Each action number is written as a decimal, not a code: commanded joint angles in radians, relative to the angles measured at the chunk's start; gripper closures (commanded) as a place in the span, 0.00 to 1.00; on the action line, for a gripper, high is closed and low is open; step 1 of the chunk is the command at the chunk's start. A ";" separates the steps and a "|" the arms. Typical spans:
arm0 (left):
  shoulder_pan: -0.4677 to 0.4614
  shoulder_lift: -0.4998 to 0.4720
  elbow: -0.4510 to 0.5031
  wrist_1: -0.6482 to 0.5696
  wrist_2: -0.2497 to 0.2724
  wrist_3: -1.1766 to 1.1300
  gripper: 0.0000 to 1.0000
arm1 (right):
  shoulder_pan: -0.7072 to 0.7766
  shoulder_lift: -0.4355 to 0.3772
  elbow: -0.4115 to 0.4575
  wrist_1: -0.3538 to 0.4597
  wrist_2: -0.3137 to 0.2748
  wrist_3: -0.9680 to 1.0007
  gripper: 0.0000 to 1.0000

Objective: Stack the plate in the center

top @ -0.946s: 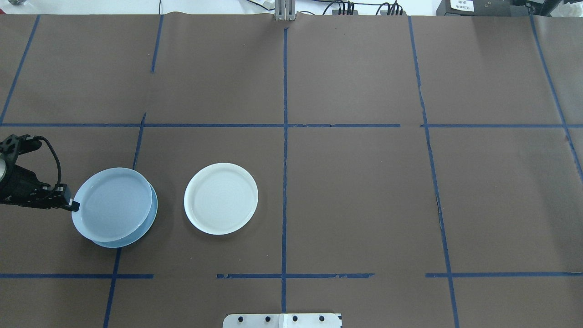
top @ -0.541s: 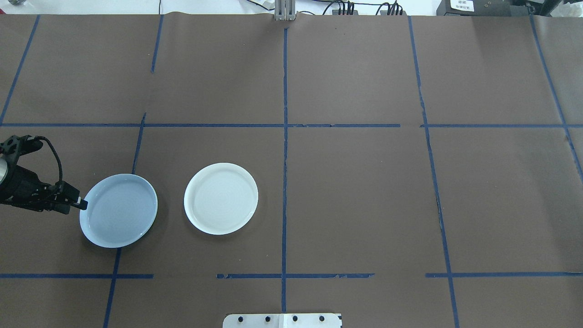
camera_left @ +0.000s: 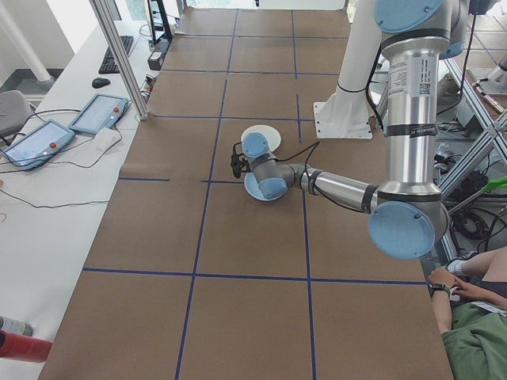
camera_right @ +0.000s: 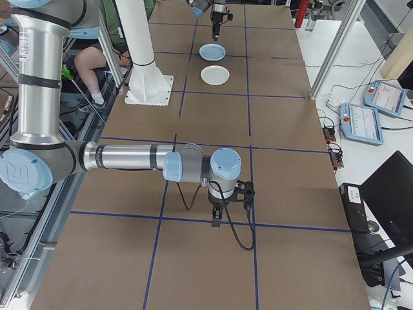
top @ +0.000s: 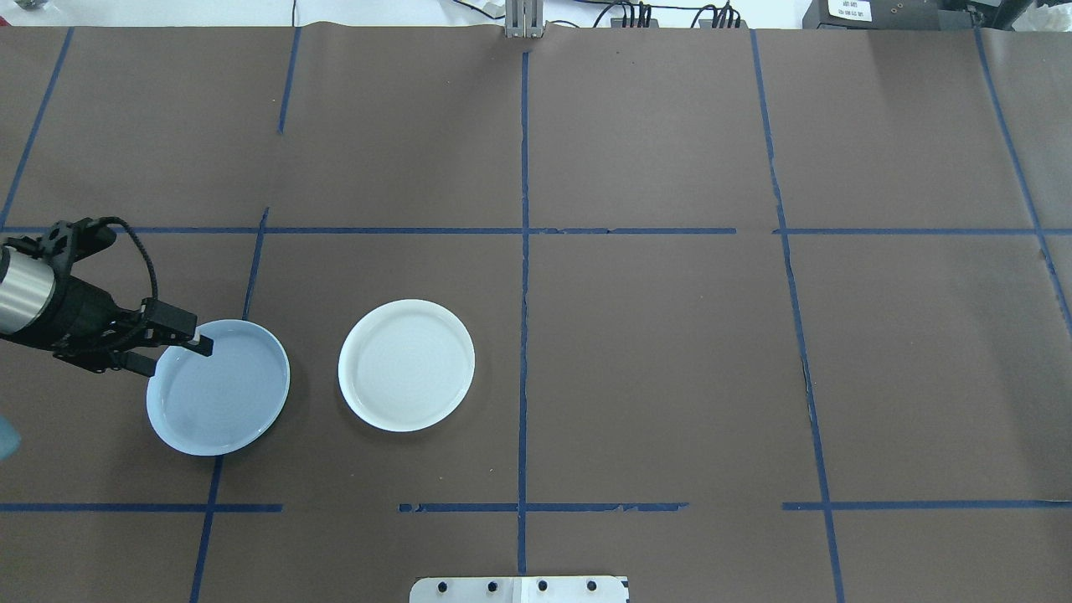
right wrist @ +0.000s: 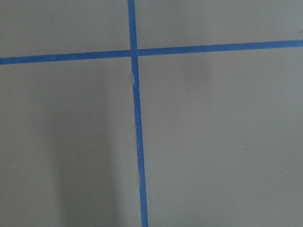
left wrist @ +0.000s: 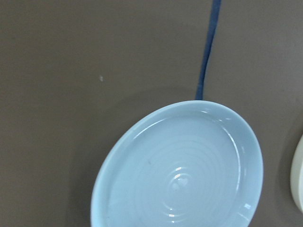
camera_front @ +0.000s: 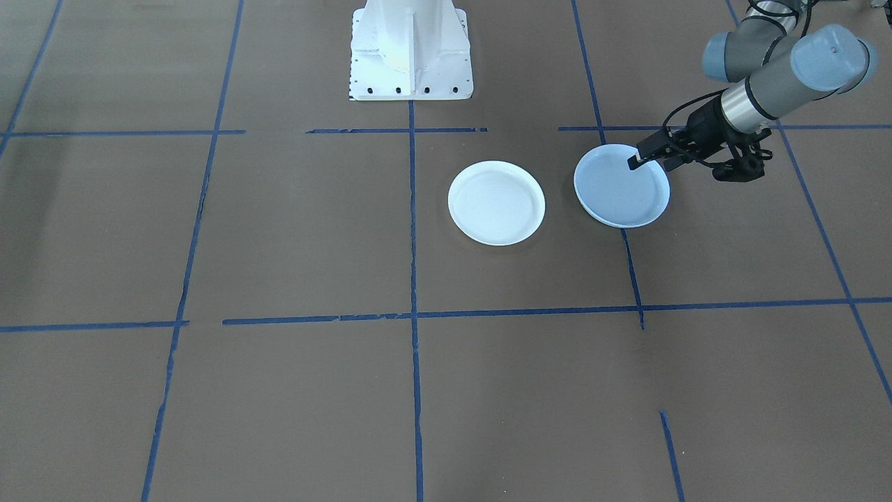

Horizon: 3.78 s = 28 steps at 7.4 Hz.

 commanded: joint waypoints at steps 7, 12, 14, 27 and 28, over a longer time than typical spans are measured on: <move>0.327 -0.265 0.060 0.179 0.367 -0.392 0.01 | 0.000 0.000 0.000 0.000 0.000 0.000 0.00; 0.326 -0.262 0.050 0.174 0.308 -0.357 1.00 | 0.000 0.000 0.000 0.000 0.000 0.000 0.00; 0.320 -0.255 0.038 0.174 0.306 -0.357 1.00 | 0.000 0.000 0.000 0.000 0.000 0.000 0.00; -0.085 0.133 -0.096 0.122 -0.073 0.381 1.00 | 0.001 0.000 0.000 0.000 0.000 0.000 0.00; -0.093 0.128 -0.055 0.122 -0.071 0.415 1.00 | 0.000 0.000 0.000 0.000 0.000 0.000 0.00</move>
